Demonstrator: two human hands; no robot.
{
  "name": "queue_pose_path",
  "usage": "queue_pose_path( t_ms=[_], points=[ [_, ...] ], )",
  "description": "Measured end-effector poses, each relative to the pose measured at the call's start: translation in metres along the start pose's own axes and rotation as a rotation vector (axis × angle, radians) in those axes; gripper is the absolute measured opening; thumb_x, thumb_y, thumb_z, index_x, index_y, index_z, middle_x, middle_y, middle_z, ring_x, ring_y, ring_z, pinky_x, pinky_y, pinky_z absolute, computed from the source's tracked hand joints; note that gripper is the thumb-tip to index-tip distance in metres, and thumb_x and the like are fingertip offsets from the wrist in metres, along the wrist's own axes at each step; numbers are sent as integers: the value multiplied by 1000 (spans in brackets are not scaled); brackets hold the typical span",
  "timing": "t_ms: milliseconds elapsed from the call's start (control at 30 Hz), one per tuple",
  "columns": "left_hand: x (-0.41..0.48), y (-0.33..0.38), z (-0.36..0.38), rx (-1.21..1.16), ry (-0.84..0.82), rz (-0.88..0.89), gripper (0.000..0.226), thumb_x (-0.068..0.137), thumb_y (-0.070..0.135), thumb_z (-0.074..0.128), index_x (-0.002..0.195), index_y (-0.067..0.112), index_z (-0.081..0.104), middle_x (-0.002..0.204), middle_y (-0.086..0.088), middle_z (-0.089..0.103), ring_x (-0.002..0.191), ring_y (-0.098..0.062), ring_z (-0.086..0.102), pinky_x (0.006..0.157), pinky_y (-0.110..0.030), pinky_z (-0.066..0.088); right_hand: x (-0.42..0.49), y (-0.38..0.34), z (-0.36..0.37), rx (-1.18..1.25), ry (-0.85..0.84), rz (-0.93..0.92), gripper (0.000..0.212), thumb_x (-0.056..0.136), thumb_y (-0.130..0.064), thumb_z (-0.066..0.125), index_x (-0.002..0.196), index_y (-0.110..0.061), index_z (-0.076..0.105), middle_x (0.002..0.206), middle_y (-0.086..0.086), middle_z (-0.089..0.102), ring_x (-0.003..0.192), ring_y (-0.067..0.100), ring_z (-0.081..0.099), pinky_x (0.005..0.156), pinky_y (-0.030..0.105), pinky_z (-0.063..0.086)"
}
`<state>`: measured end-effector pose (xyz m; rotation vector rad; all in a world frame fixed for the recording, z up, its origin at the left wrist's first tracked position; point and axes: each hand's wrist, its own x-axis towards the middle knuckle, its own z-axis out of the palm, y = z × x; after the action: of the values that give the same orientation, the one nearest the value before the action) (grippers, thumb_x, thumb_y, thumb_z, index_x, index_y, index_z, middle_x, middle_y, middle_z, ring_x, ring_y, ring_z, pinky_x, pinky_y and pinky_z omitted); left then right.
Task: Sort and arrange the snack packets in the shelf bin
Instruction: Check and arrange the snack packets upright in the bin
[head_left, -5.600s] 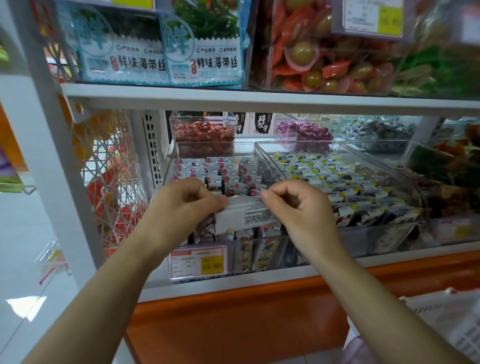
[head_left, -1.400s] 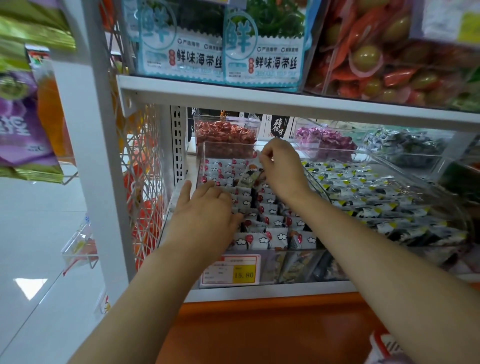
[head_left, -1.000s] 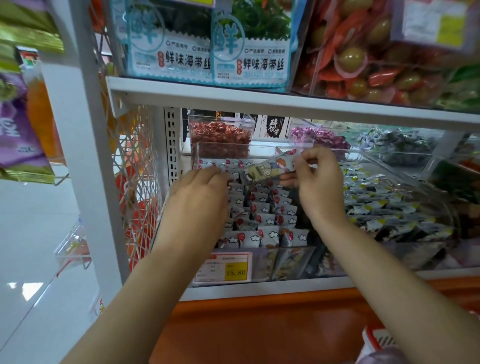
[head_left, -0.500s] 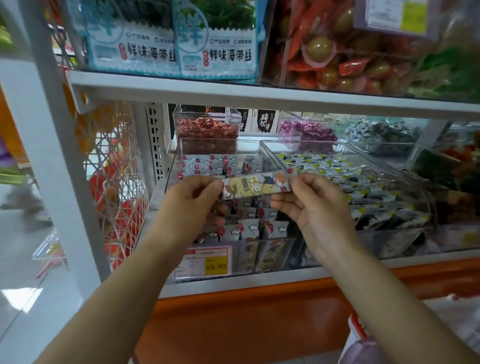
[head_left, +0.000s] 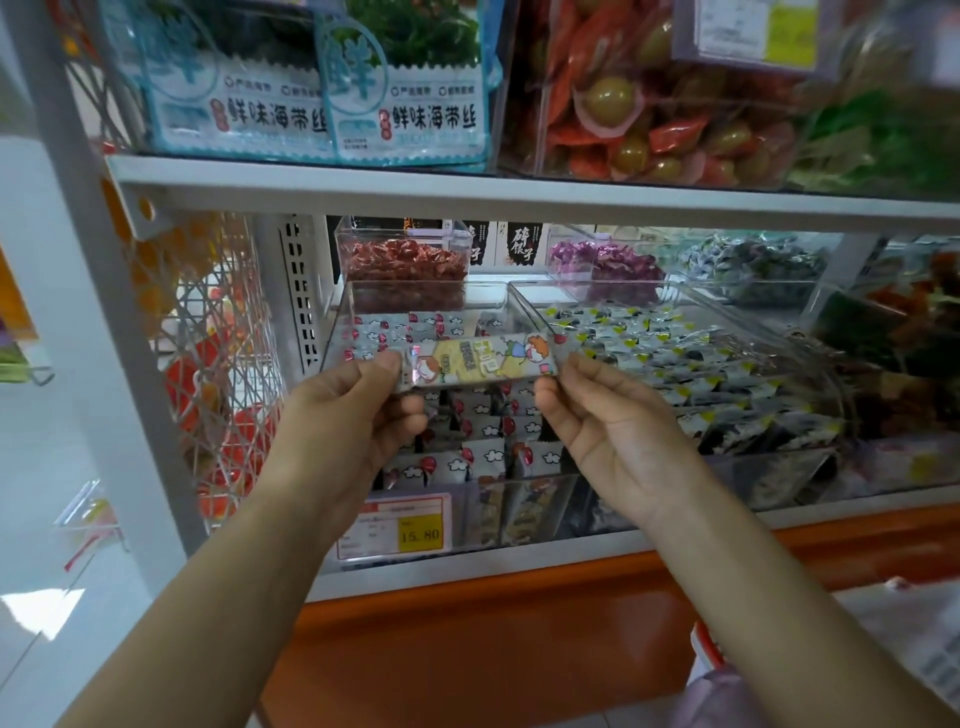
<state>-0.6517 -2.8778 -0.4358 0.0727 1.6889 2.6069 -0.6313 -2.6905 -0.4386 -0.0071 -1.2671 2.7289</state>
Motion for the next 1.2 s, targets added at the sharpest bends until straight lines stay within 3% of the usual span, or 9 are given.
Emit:
queue_pose_path(
  t_ms=[233, 400, 533, 667, 800, 900, 1033, 1100, 1200],
  points=[
    [1, 0, -1, -16, -140, 31, 15, 80, -5, 54, 91, 5, 58, 62, -3, 69, 65, -12, 69, 58, -15, 53, 2, -1, -4, -36, 63, -111, 16, 92, 2, 46, 83, -1, 59, 60, 7, 67, 55, 14, 67, 51, 20, 54],
    [-3, -2, -1, 179, -193, 119, 16, 85, -6, 53, 86, 8, 60, 78, -11, 62, 70, -17, 69, 62, -19, 55, 4, 3, -8, -308, 34, -281, 22, 80, -28, 61, 77, -6, 57, 75, 15, 57, 60, 20, 66, 54, 26, 55],
    [-4, -3, 1, 175, -184, 89, 12, 84, 2, 59, 91, 11, 61, 81, -5, 67, 75, -17, 70, 62, -21, 55, 5, 6, -11, -505, -6, -354, 2, 87, -10, 60, 86, -10, 62, 85, 12, 54, 68, 17, 63, 61, 28, 56],
    [-4, -4, 0, 361, -170, 160, 28, 81, 24, 64, 108, 20, 62, 97, -4, 68, 79, -13, 70, 67, -19, 54, 3, 9, -9, -695, -105, -376, 18, 90, -5, 55, 99, -17, 65, 104, 11, 65, 82, 19, 70, 74, 37, 58],
    [-4, -5, 0, 399, -146, 176, 21, 86, 17, 61, 106, 23, 65, 91, 1, 70, 79, -11, 70, 68, -17, 54, 0, 9, -7, -768, -76, -407, 12, 82, -20, 65, 91, -20, 73, 91, 3, 71, 86, 22, 69, 76, 43, 57],
    [-6, -4, 1, 453, -180, 205, 24, 84, 16, 63, 106, 25, 64, 94, 0, 68, 80, -11, 70, 68, -15, 54, -1, 7, -6, -735, -43, -397, 8, 83, -15, 68, 79, -18, 74, 82, 3, 71, 83, 26, 68, 70, 42, 59],
    [-8, -3, 3, 590, -228, 248, 24, 82, 18, 66, 104, 28, 62, 95, 0, 69, 77, -11, 68, 65, -16, 54, 0, 7, -7, -830, 67, -460, 20, 84, -17, 66, 65, -10, 65, 73, 24, 60, 76, 44, 59, 68, 56, 54],
    [-9, -3, 5, 663, -220, 262, 20, 81, 23, 68, 99, 29, 62, 90, 1, 68, 76, -13, 67, 65, -21, 55, 0, 7, -6, -884, 85, -501, 23, 85, -18, 65, 64, -10, 64, 70, 20, 61, 72, 35, 61, 66, 49, 55],
    [-10, -4, 5, 724, -191, 281, 19, 77, 33, 69, 88, 21, 61, 84, -2, 65, 72, -17, 63, 62, -27, 54, -3, 8, -4, -975, 35, -562, 19, 85, -17, 65, 66, -13, 67, 62, 8, 62, 60, 15, 58, 57, 24, 48]
  ],
)
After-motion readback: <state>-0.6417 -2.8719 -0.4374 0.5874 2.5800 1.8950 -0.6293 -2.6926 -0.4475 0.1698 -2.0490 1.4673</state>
